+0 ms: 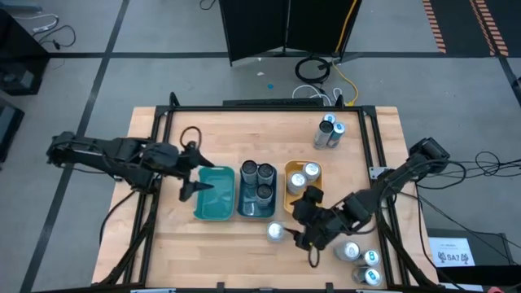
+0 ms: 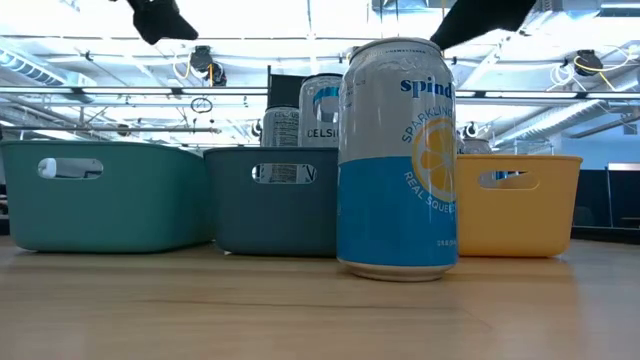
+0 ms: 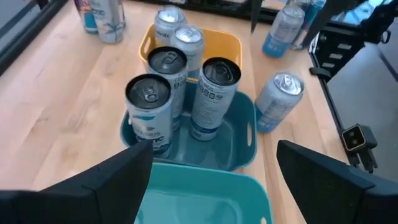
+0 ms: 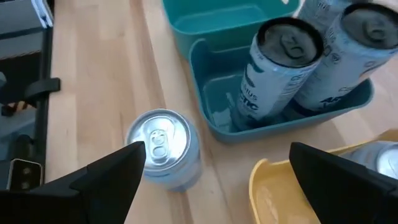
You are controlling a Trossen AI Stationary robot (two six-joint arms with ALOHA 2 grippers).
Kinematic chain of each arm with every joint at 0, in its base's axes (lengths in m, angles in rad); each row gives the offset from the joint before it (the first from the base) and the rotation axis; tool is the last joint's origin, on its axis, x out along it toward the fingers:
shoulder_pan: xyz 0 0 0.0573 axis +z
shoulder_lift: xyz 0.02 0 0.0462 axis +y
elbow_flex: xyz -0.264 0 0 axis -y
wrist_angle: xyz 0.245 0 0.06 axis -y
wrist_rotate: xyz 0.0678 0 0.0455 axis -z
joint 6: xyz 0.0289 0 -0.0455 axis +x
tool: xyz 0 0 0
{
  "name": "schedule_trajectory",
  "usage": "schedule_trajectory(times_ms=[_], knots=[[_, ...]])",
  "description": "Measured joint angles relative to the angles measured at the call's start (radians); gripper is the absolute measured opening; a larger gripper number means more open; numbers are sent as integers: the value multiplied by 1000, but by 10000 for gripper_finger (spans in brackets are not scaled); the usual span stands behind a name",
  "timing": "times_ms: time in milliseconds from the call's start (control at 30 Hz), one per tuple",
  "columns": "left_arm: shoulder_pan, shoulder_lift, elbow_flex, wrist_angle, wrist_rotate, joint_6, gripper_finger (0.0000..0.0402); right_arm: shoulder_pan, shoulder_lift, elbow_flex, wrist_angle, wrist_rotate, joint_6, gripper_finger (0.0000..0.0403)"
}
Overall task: Sort soda cans
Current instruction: Put the left silver soda can into the yellow bin
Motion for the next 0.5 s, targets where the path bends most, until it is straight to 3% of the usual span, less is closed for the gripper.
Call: schedule_trajectory(times_ms=[200, 500], knots=[[0, -55, -25, -5, -7, 0, 351, -46, 81, 0, 133, -136, -107, 389], [0, -56, -25, -28, -7, 7, 351, -55, 174, 0, 231, -141, -149, 389]])
